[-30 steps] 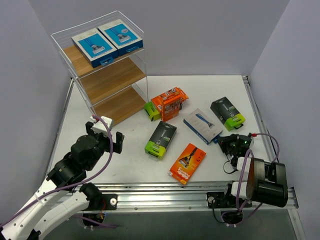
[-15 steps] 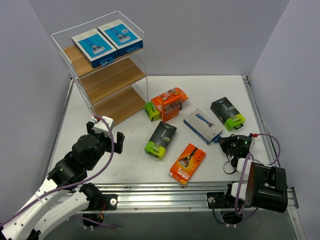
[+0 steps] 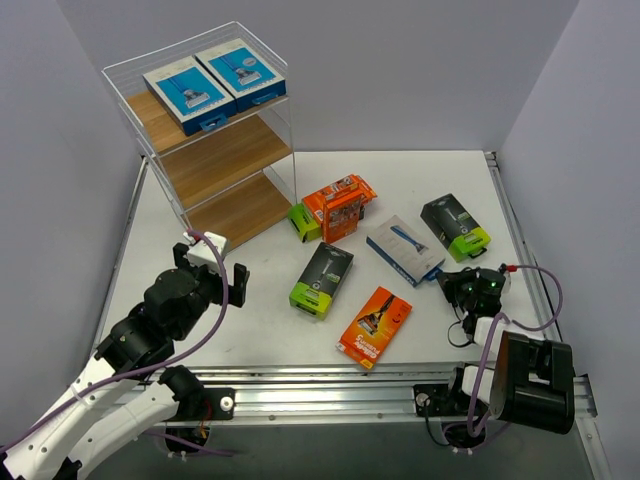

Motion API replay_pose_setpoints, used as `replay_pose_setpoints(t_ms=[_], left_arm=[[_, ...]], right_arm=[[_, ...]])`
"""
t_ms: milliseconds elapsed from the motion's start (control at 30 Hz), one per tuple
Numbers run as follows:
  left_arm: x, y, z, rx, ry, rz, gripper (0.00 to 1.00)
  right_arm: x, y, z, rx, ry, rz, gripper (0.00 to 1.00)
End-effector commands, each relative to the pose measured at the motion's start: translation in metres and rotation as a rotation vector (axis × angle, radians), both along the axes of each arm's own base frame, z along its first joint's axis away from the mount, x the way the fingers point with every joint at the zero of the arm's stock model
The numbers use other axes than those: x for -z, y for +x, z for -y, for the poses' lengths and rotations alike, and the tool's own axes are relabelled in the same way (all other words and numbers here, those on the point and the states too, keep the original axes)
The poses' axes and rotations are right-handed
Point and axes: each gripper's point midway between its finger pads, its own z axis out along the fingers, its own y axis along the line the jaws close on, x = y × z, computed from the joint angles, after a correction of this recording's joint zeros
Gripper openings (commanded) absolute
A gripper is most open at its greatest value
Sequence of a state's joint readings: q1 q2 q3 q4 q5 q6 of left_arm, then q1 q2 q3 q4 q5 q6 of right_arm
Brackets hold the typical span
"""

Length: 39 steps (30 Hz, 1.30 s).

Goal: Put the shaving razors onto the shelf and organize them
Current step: Grab a shaving razor with the right arm

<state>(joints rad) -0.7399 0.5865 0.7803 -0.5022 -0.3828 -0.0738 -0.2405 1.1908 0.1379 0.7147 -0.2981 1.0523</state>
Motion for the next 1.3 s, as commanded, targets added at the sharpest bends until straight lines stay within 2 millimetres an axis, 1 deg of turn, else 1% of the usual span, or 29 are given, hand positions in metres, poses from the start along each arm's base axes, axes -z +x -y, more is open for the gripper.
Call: replay_pose_setpoints(t_ms=[0,167,233,267,367,433,467,500,567,600,667,700,733,767,800,833,867,900,933,967,1000,1033,1067,1133,1167,1200,1267], left_arm=[[-0.017,0.004,0.006,0.01,-0.061,0.049,0.96],[-0.019,0.003,0.006,0.01,-0.065,0.053,0.96],[-0.018,0.003,0.006,0.008,-0.063,0.051,0.96],[-0.019,0.003,0.006,0.01,-0.064,0.052,0.96],[-0.02,0.002,0.004,0.007,-0.067,0.057,0.96],[-0.021,0.001,0.003,0.004,-0.071,0.063,0.96],[-0.022,0.001,0.003,0.004,-0.072,0.064,0.96],[-0.022,0.001,0.003,0.004,-0.072,0.064,0.96],[-0.023,0.001,0.002,0.003,-0.074,0.066,0.96],[-0.023,0.0,0.002,0.003,-0.074,0.068,0.96],[-0.023,0.0,0.001,0.001,-0.075,0.069,0.96],[-0.025,0.0,0.001,0.0,-0.078,0.073,0.96],[-0.025,0.0,0.0,-0.005,-0.079,0.073,0.96],[-0.026,-0.001,-0.001,-0.006,-0.079,0.076,0.96],[-0.026,-0.001,-0.002,-0.008,-0.081,0.078,0.96],[-0.027,-0.001,-0.003,-0.011,-0.082,0.081,0.96],[-0.027,-0.001,-0.003,-0.012,-0.083,0.083,0.96],[-0.026,-0.001,-0.003,-0.014,-0.081,0.081,0.96],[-0.027,-0.001,-0.004,-0.014,-0.082,0.082,0.96],[-0.027,-0.001,-0.004,-0.014,-0.083,0.083,0.96],[-0.027,-0.002,-0.003,-0.011,-0.083,0.082,0.96],[-0.028,-0.002,-0.004,-0.014,-0.085,0.085,0.96],[-0.027,-0.002,-0.004,-0.014,-0.083,0.083,0.96],[-0.028,-0.002,-0.004,-0.014,-0.086,0.085,0.96],[-0.028,-0.002,-0.005,-0.015,-0.086,0.087,0.96],[-0.029,-0.002,-0.005,-0.017,-0.086,0.088,0.96],[-0.03,-0.002,-0.005,-0.018,-0.088,0.09,0.96]], right_arm=[[-0.03,0.018,-0.002,-0.018,0.003,0.085,0.0],[-0.043,0.017,-0.005,-0.031,-0.004,0.108,0.0],[-0.05,0.016,-0.01,-0.053,-0.01,0.113,0.0],[-0.057,0.019,-0.011,-0.057,-0.015,0.118,0.0],[-0.07,0.02,-0.017,-0.088,-0.024,0.126,0.0],[-0.084,0.024,-0.019,-0.118,-0.046,0.128,0.0],[-0.089,0.025,-0.024,-0.147,-0.049,0.122,0.0],[-0.099,0.029,-0.025,-0.166,-0.053,0.11,0.0],[-0.107,0.032,-0.028,-0.206,-0.069,0.103,0.0],[-0.117,0.035,-0.031,-0.231,-0.068,0.099,0.0],[-0.126,0.038,-0.032,-0.271,-0.095,0.094,0.0],[-0.122,0.035,-0.034,-0.293,-0.09,0.053,0.0],[-0.138,0.042,-0.033,-0.316,-0.132,0.077,0.0],[-0.142,0.043,-0.032,-0.329,-0.15,0.066,0.0],[-0.138,0.04,-0.034,-0.352,-0.158,0.021,0.0],[-0.153,0.045,-0.033,-0.36,-0.189,0.028,0.0],[-0.154,0.044,-0.033,-0.388,-0.226,0.015,0.0],[-0.15,0.042,-0.036,-0.414,-0.227,-0.028,0.0],[-0.153,0.042,-0.037,-0.429,-0.234,-0.032,0.0],[-0.165,0.047,-0.036,-0.438,-0.249,-0.017,0.0],[-0.162,0.044,-0.037,-0.457,-0.257,-0.042,0.0],[-0.165,0.044,-0.04,-0.474,-0.264,-0.041,0.0],[-0.176,0.048,-0.04,-0.481,-0.283,-0.024,0.0],[-0.177,0.047,-0.043,-0.516,-0.306,-0.043,0.0],[-0.186,0.049,-0.043,-0.522,-0.319,-0.031,0.0],[-0.184,0.047,-0.045,-0.542,-0.325,-0.047,0.0],[-0.186,0.047,-0.048,-0.564,-0.335,-0.051,0.0]])
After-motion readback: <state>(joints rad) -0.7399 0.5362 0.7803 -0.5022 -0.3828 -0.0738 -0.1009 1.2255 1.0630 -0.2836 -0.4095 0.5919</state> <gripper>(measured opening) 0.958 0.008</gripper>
